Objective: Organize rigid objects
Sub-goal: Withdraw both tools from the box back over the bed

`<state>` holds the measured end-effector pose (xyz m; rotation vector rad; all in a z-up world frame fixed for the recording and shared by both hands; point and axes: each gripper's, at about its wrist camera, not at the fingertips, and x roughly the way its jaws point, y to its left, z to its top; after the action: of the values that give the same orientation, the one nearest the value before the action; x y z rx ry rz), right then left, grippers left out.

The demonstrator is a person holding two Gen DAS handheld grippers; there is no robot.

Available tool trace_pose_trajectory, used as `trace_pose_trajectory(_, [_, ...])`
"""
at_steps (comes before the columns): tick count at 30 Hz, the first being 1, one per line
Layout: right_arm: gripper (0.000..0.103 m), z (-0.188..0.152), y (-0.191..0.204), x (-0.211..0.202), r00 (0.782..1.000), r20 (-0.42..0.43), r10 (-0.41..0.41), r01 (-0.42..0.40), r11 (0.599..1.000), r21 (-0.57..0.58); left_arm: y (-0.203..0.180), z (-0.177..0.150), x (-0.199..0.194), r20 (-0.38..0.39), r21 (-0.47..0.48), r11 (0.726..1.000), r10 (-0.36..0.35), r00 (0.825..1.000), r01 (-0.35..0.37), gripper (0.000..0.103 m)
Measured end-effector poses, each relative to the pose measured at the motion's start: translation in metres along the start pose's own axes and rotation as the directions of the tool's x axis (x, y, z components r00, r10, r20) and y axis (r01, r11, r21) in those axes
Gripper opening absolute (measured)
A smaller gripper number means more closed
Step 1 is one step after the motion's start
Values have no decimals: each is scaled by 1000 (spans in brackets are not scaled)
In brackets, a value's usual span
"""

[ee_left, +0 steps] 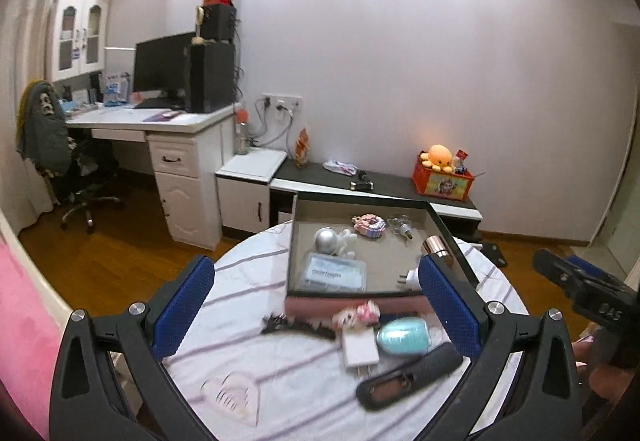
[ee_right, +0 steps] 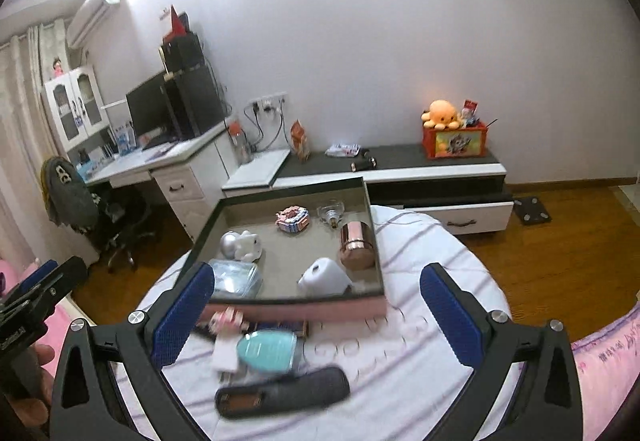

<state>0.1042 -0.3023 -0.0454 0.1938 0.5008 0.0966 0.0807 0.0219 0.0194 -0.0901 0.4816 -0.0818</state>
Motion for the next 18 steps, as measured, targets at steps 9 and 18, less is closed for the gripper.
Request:
trace_pose_trajectory(9, [103,-47,10,-85,998,62,7,-4,999,-41,4,-48,-60,0,-1,999,51,999,-51,103])
trace_pose_trajectory(18, [103,-66,19,-102,999,48,20,-17,997,-74,-6,-81,-74,-46,19,999,37,998,-36,103])
